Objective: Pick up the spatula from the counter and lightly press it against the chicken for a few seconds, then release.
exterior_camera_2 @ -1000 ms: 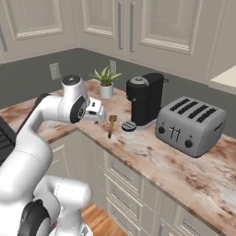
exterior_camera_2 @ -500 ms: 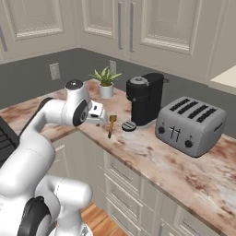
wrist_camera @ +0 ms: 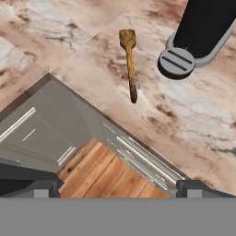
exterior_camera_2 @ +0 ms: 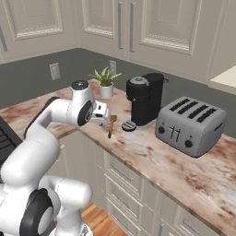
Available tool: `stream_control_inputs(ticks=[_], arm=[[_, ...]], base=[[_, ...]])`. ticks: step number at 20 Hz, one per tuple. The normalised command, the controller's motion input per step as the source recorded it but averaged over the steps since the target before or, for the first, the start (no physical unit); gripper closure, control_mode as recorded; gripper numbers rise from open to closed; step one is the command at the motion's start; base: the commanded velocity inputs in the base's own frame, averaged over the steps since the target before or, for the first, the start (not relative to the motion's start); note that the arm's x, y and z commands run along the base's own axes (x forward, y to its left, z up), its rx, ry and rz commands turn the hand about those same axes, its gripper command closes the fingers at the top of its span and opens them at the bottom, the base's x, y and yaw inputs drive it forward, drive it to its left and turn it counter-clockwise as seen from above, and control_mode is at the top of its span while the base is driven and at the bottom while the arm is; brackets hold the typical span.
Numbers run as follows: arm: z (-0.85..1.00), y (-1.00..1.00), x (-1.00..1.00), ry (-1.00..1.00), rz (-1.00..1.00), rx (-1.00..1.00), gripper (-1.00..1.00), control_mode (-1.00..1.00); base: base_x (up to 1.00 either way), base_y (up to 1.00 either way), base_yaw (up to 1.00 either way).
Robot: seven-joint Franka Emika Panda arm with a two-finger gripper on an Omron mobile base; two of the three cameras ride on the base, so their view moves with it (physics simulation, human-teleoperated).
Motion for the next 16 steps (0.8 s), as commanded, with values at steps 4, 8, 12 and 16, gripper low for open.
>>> stream_control_inputs(ticks=[4, 8, 12, 16], arm=[[-0.14, -0.04, 0.09, 0.04, 0.06, 0.0, -1.0, -1.0], [-0.19, 0.0, 0.09, 0.04, 0.06, 0.0, -1.0, -1.0], [-0.2, 0.0, 0.11, 0.03, 0.05, 0.0, -1.0, -1.0], [-0.22, 0.0, 0.16, 0.04, 0.04, 0.0, -1.0, -1.0]], base=[[0.0, 0.0, 0.0], [0.0, 0.0, 0.0], [0.0, 0.0, 0.0], [0.0, 0.0, 0.0]])
